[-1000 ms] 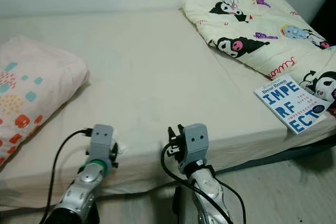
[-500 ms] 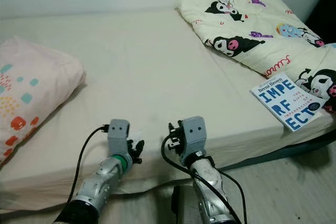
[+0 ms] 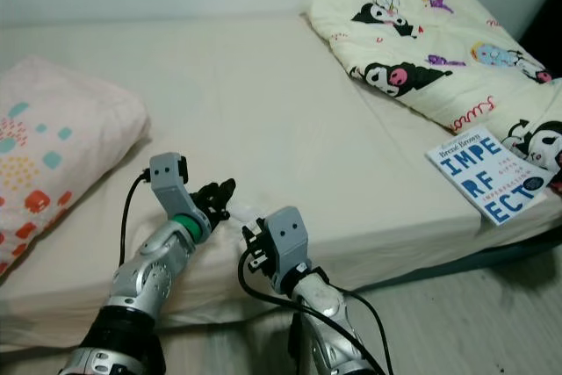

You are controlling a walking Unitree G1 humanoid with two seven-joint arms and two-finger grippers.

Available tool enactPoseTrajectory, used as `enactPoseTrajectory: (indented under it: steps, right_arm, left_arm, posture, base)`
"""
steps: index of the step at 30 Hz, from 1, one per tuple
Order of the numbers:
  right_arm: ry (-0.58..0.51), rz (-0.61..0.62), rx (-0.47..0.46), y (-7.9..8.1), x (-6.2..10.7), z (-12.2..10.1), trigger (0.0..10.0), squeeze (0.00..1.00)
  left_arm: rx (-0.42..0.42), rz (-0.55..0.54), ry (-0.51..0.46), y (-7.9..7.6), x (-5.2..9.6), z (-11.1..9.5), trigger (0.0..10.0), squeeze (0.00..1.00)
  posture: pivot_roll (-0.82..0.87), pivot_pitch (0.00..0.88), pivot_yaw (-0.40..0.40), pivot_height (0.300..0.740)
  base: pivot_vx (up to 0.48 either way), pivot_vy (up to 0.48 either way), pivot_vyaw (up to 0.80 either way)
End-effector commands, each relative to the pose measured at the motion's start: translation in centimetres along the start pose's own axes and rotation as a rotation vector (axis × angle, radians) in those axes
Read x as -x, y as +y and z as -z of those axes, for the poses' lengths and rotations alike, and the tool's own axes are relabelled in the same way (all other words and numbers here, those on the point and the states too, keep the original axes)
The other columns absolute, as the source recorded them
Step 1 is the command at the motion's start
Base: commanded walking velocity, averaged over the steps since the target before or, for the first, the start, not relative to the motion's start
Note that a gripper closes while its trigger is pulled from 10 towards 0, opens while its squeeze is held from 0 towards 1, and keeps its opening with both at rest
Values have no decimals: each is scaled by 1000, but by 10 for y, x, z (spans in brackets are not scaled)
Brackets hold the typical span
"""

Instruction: Clean up the room

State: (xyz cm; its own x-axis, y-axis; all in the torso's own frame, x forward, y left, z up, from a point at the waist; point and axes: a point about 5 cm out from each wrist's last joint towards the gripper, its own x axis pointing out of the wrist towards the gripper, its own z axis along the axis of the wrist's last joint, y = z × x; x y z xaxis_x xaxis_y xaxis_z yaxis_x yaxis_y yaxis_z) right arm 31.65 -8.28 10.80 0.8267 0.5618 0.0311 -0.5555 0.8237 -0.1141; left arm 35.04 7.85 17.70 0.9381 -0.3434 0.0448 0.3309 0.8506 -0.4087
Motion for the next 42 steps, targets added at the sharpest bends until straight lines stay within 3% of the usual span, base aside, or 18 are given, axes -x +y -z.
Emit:
enactPoseTrajectory:
  steps: [1,3,4,5,10,17,18,20,21,22,23,29,42]
  right_arm:
    - [18,-27,10,3,-2,6,10000,0]
    - [21,-25,16,2,-6,6,10000,39]
    - [26,-11,18,-2,-10,5,10000,761]
    - [31,-2,15,-6,-14,4,10000,1000]
    - [40,21,16,-16,-25,0,10000,1000]
    - [87,27,-2,-20,-31,4,10000,1000]
    - [168,19,-36,-20,-31,15,8588,1000]
    - [168,19,-36,-20,-31,15,8588,1000]
    - [216,31,-59,-22,-29,22,2000,0]
    - [246,41,-74,-23,-28,25,2000,0]
    - [261,60,-70,-26,-28,27,0,0]
    - [247,97,-46,-35,-30,21,0,0]
    - [155,86,-14,-46,-35,2,0,0]
  left_arm:
    - [-20,45,-1,0,10,-5,10000,0]
    - [-52,55,-7,4,18,-9,10000,0]
    - [-87,56,-2,8,26,-11,10000,0]
    - [-104,55,10,11,36,-11,10000,0]
    - [-110,11,34,20,58,-11,10000,0]
    - [-103,-26,41,21,68,-14,10000,0]
    - [-104,-33,48,19,74,-15,10000,0]
    - [-104,-33,48,19,74,-15,10000,0]
    - [-107,-37,53,18,77,-16,10000,0]
    - [-109,-39,58,17,80,-17,10000,0]
    - [-110,-44,63,17,82,-17,10000,0]
    - [-112,-68,80,21,85,-15,10000,0]
    - [-108,-72,91,20,74,-12,10000,0]
  posture:
    - [-59,244,50,571]
    - [-44,251,48,571]
    - [-28,255,44,571]
    - [-13,268,45,571]
    - [15,291,44,571]
    - [50,318,48,571]
    - [73,336,50,571]
    - [73,336,50,571]
    - [83,340,51,571]
    - [85,341,51,571]
    - [89,342,53,571]
    - [80,328,54,571]
    - [22,224,41,571]
  base:
    - [0,0,0]
    - [0,0,0]
    - [0,0,0]
    - [0,0,0]
    - [0,0,0]
    - [0,0,0]
    - [0,0,0]
    - [0,0,0]
    - [0,0,0]
    - [0,0,0]
    - [0,0,0]
    - [0,0,0]
    - [0,0,0]
